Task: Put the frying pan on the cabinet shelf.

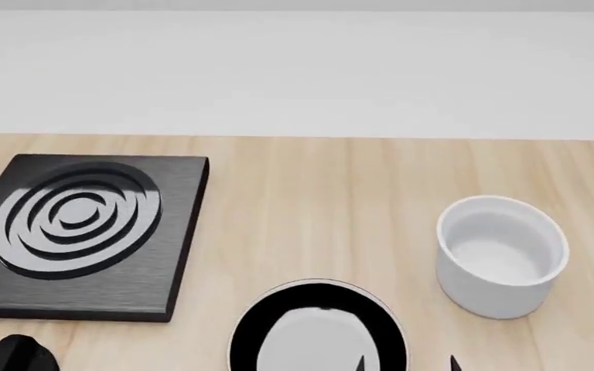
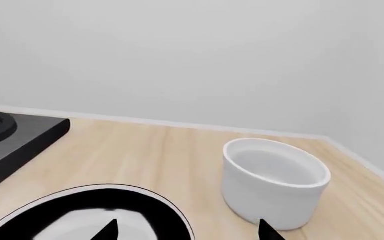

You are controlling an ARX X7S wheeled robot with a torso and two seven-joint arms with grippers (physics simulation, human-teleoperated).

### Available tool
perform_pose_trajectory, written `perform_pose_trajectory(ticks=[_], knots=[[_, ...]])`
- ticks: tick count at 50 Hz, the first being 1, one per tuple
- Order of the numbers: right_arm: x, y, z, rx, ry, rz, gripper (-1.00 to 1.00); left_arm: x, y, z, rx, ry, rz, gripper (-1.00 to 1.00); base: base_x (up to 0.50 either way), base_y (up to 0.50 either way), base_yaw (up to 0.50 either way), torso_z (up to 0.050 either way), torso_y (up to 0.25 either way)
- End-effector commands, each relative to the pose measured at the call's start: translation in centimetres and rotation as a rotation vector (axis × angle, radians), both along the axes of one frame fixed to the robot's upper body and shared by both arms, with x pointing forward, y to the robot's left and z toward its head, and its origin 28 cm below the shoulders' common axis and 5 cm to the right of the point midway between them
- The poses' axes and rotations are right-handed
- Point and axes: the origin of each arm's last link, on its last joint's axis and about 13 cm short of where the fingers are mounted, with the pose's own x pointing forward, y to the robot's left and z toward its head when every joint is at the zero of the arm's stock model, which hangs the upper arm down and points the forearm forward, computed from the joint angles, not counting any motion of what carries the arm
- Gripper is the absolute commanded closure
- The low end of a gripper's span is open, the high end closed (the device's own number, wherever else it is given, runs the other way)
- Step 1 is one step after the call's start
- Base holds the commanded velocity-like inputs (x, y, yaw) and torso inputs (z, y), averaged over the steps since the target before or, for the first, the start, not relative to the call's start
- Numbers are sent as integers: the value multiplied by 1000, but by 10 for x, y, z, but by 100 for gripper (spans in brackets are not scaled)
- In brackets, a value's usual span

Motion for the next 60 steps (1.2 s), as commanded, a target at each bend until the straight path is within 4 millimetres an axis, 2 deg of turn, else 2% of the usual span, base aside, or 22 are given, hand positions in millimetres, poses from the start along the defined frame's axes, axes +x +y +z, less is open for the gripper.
perform_pose_trajectory(ticks=[1, 19, 42, 60], knots=[[0, 0, 0, -1, 1, -2, -100, -6, -3, -10, 72, 54, -29, -100, 0, 0, 0, 0, 0], [0, 0, -1, -3, 5, -2, -100, 3, -2, -42, 93, 157, -32, -100, 0, 0, 0, 0, 0], [-1, 0, -2, -2, 14, -4, -100, 7, -15, -54, 27, 292, -99, -100, 0, 0, 0, 0, 0], [-1, -1, -2, -4, 17, -8, -100, 13, -14, -66, -15, 396, -81, -100, 0, 0, 0, 0, 0]])
